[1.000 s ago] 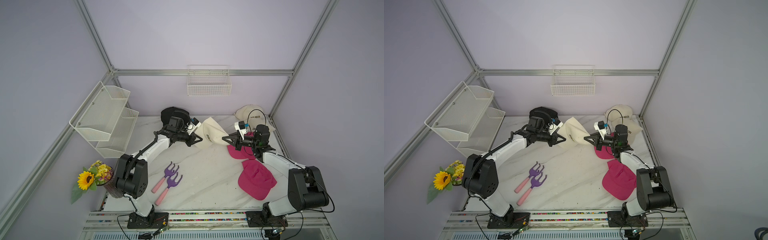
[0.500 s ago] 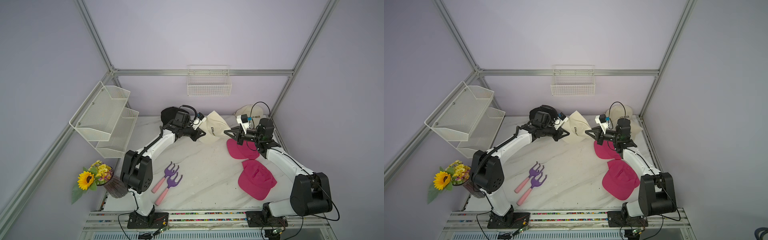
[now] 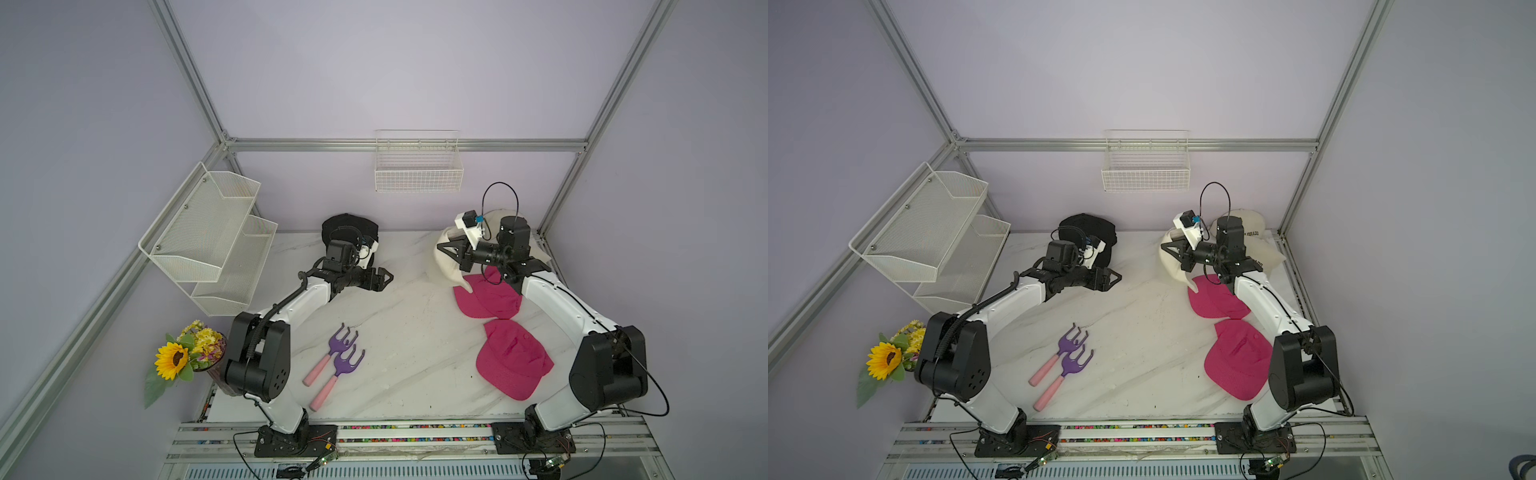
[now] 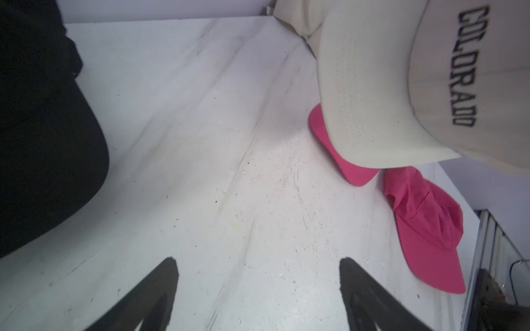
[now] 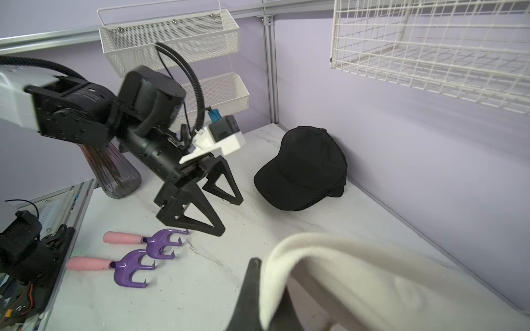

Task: Stack the baseball caps by color
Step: Pick up the baseball cap from the center of the board, then place the baseball cap at the center of the board.

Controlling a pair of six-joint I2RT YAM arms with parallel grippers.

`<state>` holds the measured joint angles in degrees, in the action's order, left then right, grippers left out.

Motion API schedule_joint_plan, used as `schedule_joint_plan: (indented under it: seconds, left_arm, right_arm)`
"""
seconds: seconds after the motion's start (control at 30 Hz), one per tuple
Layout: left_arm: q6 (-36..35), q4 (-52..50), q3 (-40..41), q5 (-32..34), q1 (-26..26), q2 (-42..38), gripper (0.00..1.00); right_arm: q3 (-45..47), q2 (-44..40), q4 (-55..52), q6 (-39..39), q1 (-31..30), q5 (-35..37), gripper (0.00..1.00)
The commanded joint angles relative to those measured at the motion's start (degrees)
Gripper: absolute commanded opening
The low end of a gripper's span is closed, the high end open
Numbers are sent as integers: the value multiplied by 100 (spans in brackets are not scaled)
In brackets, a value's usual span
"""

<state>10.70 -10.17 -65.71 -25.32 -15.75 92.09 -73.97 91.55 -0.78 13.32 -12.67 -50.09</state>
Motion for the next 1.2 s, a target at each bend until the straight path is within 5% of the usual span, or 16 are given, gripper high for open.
schedule_joint_plan:
  seconds: [0.0,0.2,0.33,1.17]
  left_arm:
    - [719,1293,360,1026,85,-753,100]
    - [1262,1156,709,2654,125,-1352,100]
    - [1709,1032,854,3117,145,-1465,100]
    - [2338,672,771,2231,223,-1196,100]
  right_arm:
    - [-398,389,-1102,794,-247,504,0]
    - [-986,1053,-2606,1925,-817,873,0]
    - [-976,1073,-2761,2284,-987,816,0]
    - [-1504,891,-4121,3842,-1326,623,0]
